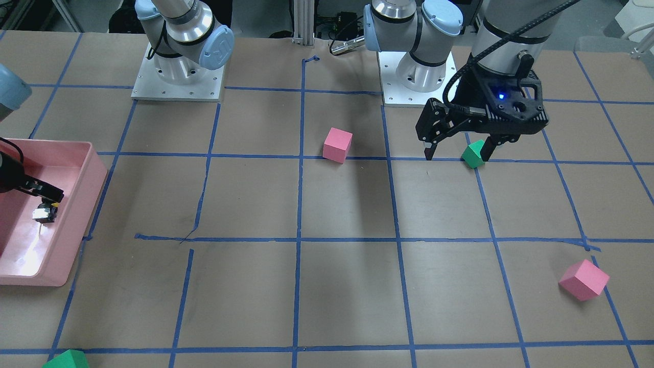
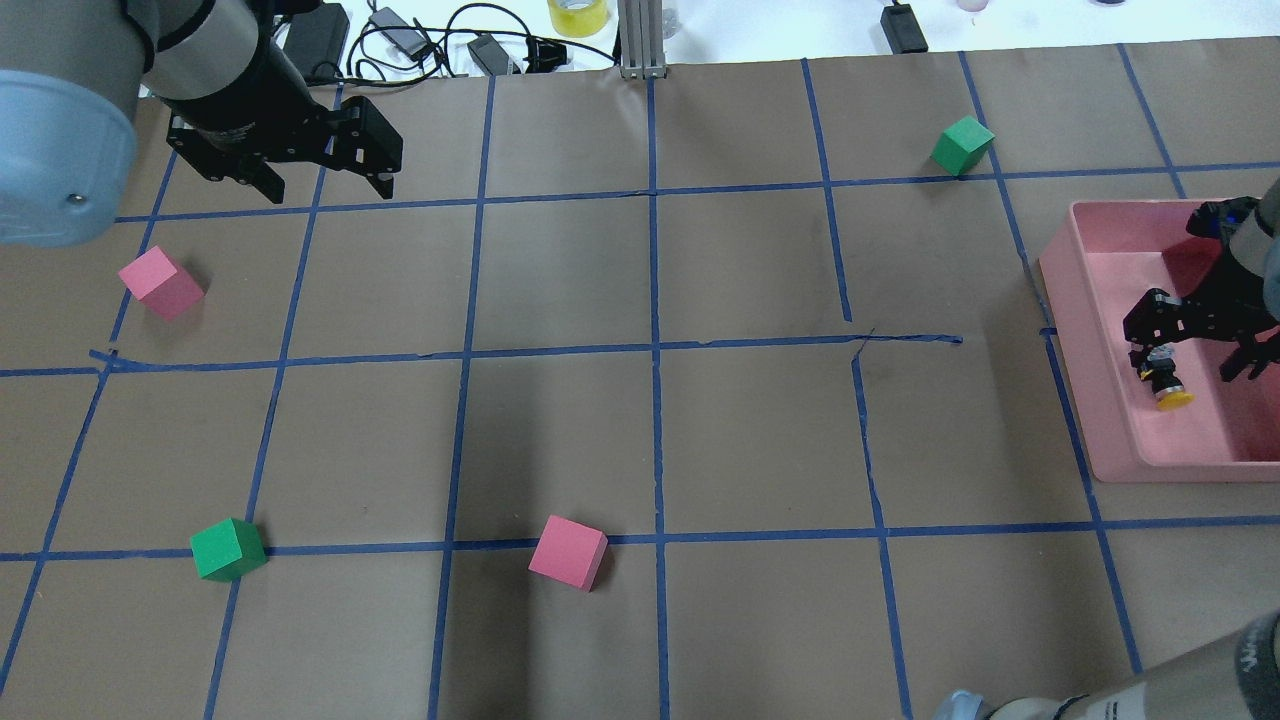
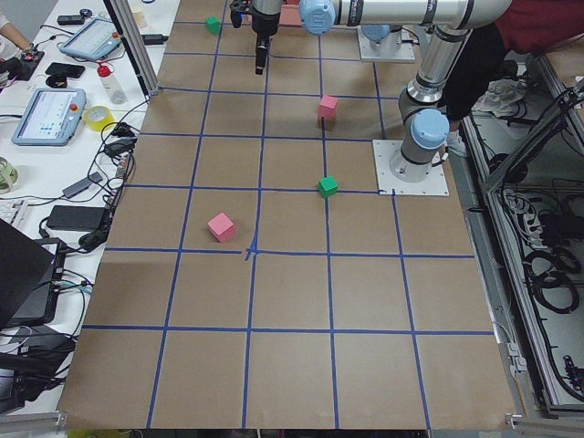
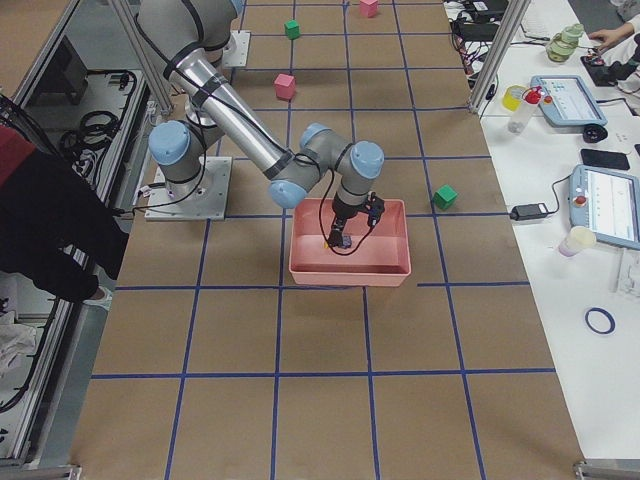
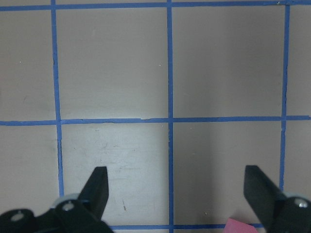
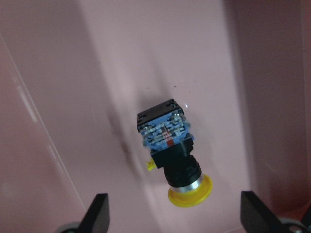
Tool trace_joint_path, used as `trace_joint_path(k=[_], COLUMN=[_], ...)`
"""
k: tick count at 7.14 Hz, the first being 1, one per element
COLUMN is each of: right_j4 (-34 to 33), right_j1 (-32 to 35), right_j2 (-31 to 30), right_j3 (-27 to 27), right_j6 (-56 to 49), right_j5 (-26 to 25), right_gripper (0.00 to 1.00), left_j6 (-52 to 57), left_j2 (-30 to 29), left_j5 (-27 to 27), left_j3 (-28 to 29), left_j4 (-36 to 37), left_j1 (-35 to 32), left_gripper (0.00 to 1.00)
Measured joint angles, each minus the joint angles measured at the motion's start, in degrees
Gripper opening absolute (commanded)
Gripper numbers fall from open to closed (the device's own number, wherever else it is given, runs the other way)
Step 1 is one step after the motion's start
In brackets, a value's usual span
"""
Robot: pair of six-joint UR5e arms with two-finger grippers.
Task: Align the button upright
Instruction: 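Close the right gripper on the button switch body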
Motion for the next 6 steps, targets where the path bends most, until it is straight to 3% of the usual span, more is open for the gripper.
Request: trace_joint_path(k=[6], right_j4=[-1.15], right_j1=[0.00], right_j2=[4.47], right_j3=[-0.27], right_j6=[-4.36], right_j5=[-0.86], right_gripper=[0.97], left_j6=[0.00], left_j2=[0.00], left_j5=[0.00], left_j3=[0.00], left_j4=[-0.05], left_j1=[0.00], left_gripper=[1.00])
